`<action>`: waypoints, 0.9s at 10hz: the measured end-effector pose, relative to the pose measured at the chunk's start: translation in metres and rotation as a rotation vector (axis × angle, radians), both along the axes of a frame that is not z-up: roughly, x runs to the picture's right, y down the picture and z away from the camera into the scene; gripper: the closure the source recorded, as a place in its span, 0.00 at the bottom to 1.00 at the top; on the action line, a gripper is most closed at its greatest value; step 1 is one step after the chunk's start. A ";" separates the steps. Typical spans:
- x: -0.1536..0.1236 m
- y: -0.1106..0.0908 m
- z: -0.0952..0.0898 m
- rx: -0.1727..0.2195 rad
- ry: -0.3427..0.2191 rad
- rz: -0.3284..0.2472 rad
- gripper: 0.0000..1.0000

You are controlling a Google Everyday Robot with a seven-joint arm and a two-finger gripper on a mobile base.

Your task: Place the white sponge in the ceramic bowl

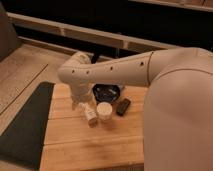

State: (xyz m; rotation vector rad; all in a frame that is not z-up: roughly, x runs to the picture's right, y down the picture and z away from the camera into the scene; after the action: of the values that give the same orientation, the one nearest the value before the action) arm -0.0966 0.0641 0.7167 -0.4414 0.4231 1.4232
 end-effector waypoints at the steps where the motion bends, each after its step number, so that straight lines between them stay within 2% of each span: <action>1: 0.001 -0.023 0.003 0.086 -0.025 -0.016 0.35; 2: 0.003 -0.040 0.003 0.151 -0.058 -0.031 0.35; 3: 0.008 -0.065 0.000 0.248 -0.124 -0.058 0.35; 4: 0.008 -0.075 -0.005 0.297 -0.182 -0.082 0.35; 5: 0.009 -0.080 -0.010 0.329 -0.232 -0.107 0.35; 6: 0.014 -0.081 -0.020 0.356 -0.307 -0.168 0.35; 9: 0.019 -0.059 -0.038 0.344 -0.435 -0.334 0.35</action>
State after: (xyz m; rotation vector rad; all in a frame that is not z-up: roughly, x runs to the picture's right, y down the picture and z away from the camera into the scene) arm -0.0772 0.0051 0.6792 -0.3657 -0.0997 1.0118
